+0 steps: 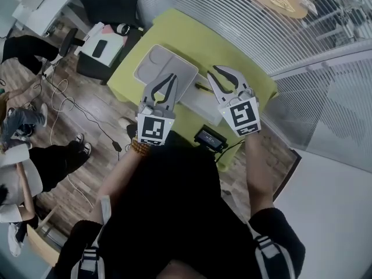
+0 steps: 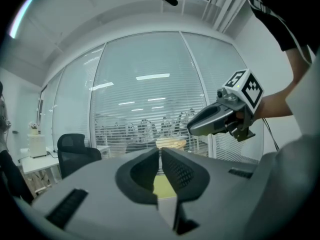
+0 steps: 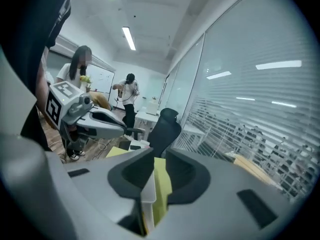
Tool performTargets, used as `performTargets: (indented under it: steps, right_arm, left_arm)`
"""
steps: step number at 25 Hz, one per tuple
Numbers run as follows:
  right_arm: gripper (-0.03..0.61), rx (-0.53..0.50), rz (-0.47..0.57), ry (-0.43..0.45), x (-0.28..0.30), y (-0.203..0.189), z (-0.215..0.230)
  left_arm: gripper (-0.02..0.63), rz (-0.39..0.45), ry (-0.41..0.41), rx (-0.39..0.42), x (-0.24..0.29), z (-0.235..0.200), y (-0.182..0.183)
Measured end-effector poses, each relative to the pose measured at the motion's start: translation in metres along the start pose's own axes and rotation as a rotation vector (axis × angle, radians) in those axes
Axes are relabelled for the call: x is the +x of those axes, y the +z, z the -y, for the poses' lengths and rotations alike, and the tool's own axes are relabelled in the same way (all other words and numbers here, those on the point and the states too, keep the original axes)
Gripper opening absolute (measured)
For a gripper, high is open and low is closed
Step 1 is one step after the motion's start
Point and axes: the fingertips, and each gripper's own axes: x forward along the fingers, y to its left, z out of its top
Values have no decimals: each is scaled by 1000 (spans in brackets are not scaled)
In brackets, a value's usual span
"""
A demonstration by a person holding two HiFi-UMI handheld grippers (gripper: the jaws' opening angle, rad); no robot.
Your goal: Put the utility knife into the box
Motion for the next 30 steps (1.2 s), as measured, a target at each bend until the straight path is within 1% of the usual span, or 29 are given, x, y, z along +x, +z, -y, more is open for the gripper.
performTargets:
  steps: [7, 13, 17, 20, 23, 28, 30]
  right_arm:
    - [72, 47, 133, -153, -24, 38, 19]
    - [69, 105, 237, -276, -39, 60, 26]
    - [67, 168, 246, -336, -49, 57, 24]
    - [59, 207, 268, -372, -52, 55, 19]
    - [3, 246, 279, -419, -54, 50, 12]
    - [-3, 286, 264, -457, -52, 39, -5]
    - [-3, 308, 256, -458, -52, 35, -8]
  left_arm:
    - [11, 41, 20, 6, 8, -9, 23]
    - [11, 72, 32, 2, 13, -14, 37]
    - [11, 95, 39, 1, 13, -13, 46]
    - [11, 137, 44, 22, 13, -13, 56]
    - [11, 142, 42, 20, 12, -12, 58]
    - [11, 146, 37, 13, 9, -9, 57]
    - [11, 145, 34, 10, 8, -7, 56]
